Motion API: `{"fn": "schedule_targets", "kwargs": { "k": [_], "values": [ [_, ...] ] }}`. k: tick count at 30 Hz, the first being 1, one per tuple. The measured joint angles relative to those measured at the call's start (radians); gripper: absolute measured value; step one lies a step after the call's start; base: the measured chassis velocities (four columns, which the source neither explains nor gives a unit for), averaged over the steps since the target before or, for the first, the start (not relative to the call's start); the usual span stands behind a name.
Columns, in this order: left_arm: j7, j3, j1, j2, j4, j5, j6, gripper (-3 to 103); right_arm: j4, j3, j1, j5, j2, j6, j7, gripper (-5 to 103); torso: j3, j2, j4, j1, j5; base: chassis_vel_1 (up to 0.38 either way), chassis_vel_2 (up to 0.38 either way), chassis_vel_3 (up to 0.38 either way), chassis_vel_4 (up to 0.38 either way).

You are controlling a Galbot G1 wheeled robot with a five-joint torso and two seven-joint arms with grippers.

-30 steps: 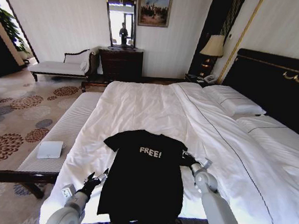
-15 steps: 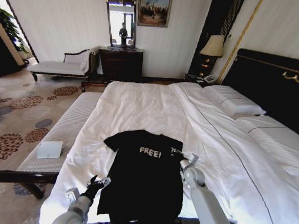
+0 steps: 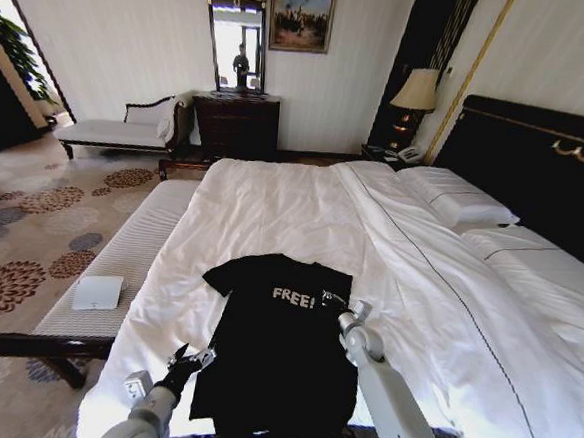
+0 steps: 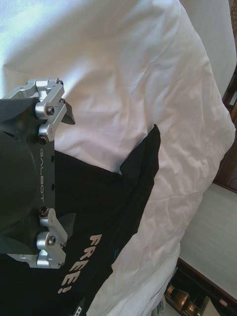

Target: Fold the clothes on the bed.

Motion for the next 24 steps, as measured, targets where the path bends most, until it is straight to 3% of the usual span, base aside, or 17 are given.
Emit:
{"fn": "schedule_targets", "kwargs": {
  "k": [3, 6, 11, 17, 19, 21, 24],
  "values": [
    [-0.001, 0.0, 0.001, -0.002, -0.002, 0.001, 0.0, 100, -0.01, -0.004, 0.006, 0.0, 0.004, 0.0, 0.005, 8, 0.0, 0.0, 0.0, 0.0, 0.0001, 0.0, 0.0, 0.0, 0.0],
    [-0.002, -0.004, 0.002, -0.004, -0.007, 0.002, 0.0, 100, -0.014, -0.013, 0.009, 0.001, 0.009, 0.0, 0.009, 24, 0.0, 0.0, 0.0, 0.0, 0.0001, 0.0, 0.0, 0.0, 0.0],
    [-0.003, -0.009, 0.003, -0.003, -0.009, 0.001, 0.0, 100, -0.004, -0.025, 0.006, 0.003, 0.011, 0.0, 0.012, 35, 0.0, 0.0, 0.0, 0.0, 0.0, 0.0, 0.0, 0.0, 0.0],
    [-0.004, -0.016, 0.0, -0.004, -0.011, -0.005, 0.0, 100, 0.125, -0.037, -0.058, 0.033, 0.001, -0.015, 0.018, 62, 0.0, 0.0, 0.0001, 0.0, 0.0003, 0.0, 0.0, 0.0, 0.0],
    [-0.004, -0.014, -0.005, -0.007, -0.008, -0.007, 0.001, 100, 0.215, 0.033, -0.102, 0.085, -0.006, -0.022, 0.029, 73, 0.0, 0.0, 0.0, 0.0, 0.0002, 0.0, 0.0, 0.0, 0.0],
    [-0.004, -0.013, -0.007, -0.008, -0.006, -0.007, 0.001, 100, 0.237, 0.06, -0.115, 0.094, -0.008, -0.022, 0.031, 73, 0.0, 0.0, 0.0001, 0.0, 0.0001, 0.0, 0.0, 0.0, 0.0],
    [-0.004, -0.002, -0.015, -0.009, 0.003, -0.008, 0.001, 100, 0.266, 0.164, -0.167, 0.056, -0.03, 0.005, 0.023, 89, 0.0, 0.0, 0.0001, 0.0, 0.0004, 0.0, 0.0, 0.0, 0.0]
  ]
}}
